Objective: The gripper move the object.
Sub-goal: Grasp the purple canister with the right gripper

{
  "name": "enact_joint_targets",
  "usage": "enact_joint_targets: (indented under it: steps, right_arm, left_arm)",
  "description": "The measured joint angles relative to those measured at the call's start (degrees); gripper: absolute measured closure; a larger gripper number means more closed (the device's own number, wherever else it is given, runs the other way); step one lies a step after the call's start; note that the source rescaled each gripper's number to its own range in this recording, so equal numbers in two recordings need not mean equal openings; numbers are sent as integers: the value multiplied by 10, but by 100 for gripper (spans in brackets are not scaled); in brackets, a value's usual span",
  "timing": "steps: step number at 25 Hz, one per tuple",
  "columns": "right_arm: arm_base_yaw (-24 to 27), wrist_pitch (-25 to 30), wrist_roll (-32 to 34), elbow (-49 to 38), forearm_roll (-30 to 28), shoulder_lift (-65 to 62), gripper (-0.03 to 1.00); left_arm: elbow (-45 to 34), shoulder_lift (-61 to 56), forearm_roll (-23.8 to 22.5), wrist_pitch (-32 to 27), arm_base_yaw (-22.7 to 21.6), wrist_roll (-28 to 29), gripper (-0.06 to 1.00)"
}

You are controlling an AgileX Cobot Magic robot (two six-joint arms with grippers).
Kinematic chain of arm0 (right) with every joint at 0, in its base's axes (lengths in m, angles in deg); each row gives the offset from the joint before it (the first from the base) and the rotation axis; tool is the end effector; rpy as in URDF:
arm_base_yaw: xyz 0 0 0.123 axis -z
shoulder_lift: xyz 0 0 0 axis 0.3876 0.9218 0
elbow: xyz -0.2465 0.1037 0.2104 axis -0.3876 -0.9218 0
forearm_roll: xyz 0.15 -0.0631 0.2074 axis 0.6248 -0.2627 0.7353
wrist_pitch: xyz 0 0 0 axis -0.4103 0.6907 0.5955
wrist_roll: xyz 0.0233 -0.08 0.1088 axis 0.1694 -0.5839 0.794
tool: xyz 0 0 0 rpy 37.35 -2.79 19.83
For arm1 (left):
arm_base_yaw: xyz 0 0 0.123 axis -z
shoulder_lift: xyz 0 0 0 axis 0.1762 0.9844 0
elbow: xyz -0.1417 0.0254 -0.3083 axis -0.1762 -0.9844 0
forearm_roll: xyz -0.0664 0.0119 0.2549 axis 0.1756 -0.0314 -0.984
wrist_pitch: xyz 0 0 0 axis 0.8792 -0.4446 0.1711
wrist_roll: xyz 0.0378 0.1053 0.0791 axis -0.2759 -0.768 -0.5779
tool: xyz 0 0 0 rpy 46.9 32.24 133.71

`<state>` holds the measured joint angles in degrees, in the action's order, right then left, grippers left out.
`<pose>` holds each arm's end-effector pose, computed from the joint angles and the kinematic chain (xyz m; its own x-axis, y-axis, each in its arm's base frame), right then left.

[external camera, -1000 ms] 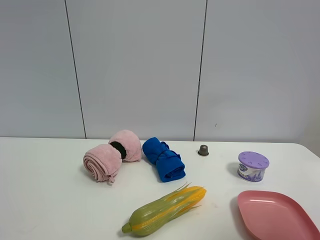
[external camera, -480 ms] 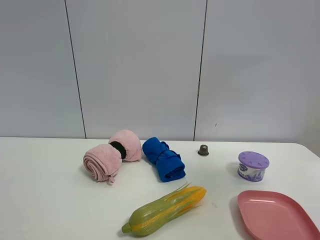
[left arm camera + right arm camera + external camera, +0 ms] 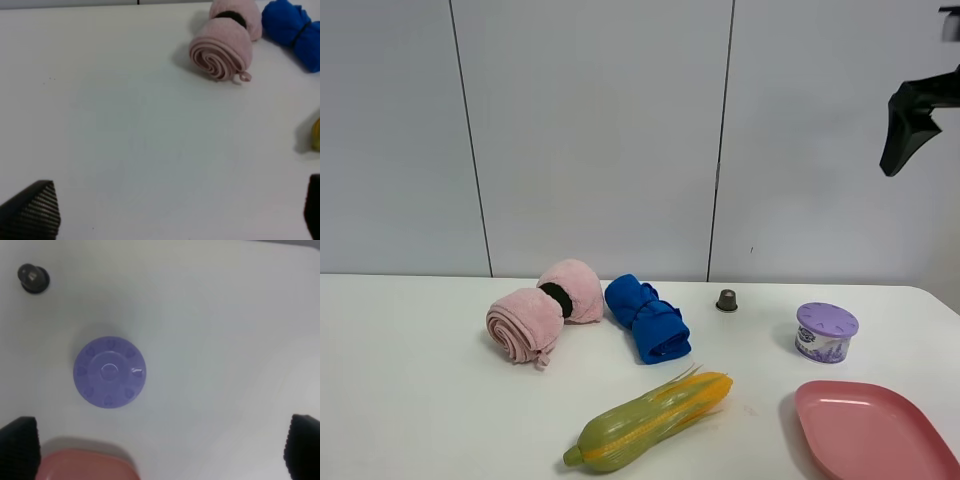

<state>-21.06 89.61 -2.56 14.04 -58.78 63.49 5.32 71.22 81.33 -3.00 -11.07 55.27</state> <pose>0.4024 -0.0069 0.3498 -0.8510 -0.1155 -0.5123 -0.1112 0.9930 -0.0390 -0.0100 -0.0161 0.2672 -0.4255 0.0299 -0.9044 0.1054 0.9943 -0.0167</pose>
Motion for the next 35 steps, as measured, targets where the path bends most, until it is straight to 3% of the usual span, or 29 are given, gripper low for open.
enact_joint_targets:
  steps: [7, 14, 25, 35]
  right_arm:
    - [-11, -31, -11, 3, 28, 103, -3]
    - [-70, -83, -13, 3, 26, 174, -3]
    - [-97, -94, -5, 3, -61, 205, -3]
    - [-97, -95, -5, 4, -70, 256, -3]
  left_arm:
    - [0, 0, 0, 0, 0, 0, -6]
    - [0, 0, 0, 0, 0, 0, -6]
    - [0, 0, 0, 0, 0, 0, -6]
    - [0, 0, 0, 0, 0, 0, -6]
